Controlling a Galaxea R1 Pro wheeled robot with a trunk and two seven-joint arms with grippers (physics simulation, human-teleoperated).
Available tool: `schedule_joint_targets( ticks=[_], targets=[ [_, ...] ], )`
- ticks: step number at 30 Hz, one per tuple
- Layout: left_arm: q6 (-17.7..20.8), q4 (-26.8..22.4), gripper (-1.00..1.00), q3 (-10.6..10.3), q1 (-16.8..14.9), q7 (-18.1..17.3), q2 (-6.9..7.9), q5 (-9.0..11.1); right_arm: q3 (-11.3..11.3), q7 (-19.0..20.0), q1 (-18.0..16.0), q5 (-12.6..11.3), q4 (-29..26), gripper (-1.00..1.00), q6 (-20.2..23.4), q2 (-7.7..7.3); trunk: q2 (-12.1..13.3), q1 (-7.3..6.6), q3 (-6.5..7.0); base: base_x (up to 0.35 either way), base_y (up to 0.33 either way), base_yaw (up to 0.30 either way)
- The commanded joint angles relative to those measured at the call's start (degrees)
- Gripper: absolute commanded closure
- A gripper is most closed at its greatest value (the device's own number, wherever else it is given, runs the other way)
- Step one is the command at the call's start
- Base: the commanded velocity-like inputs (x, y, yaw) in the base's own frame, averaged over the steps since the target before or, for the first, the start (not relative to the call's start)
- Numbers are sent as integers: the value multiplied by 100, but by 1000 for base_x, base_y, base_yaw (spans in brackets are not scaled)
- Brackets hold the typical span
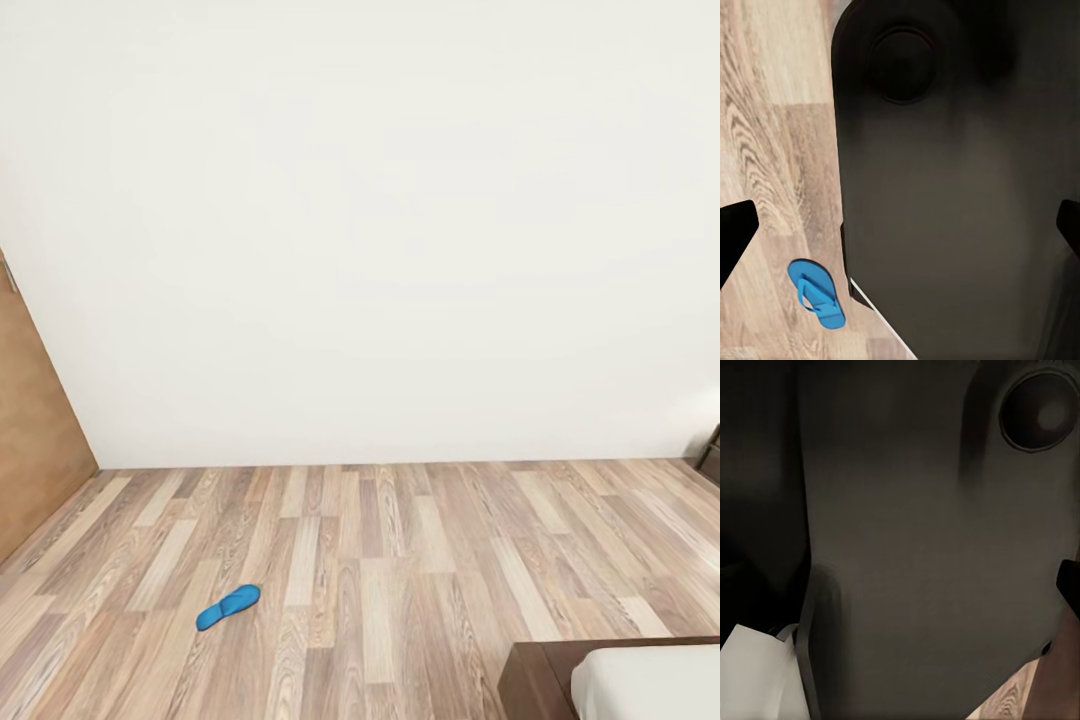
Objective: In the bedroom, move the book from the bed onto either nightstand, and place the two sandals side by side next to the bed.
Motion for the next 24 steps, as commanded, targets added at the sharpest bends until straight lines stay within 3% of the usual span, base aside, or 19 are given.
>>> schedule_joint_targets(
  ticks=[1, 24],
  targets=[
    [-12, 2, -100, -2, -2, 1, 0, -3, 0, 8, 2, 8, -7, -100, -5, 0, -2, 2, -4, 179, 0, 0],
    [-12, 2, -100, -1, -2, 1, 0, -3, 0, 8, 2, 9, -7, -100, -5, 1, -2, 2, -4, 179, 0, 0]
  ],
)
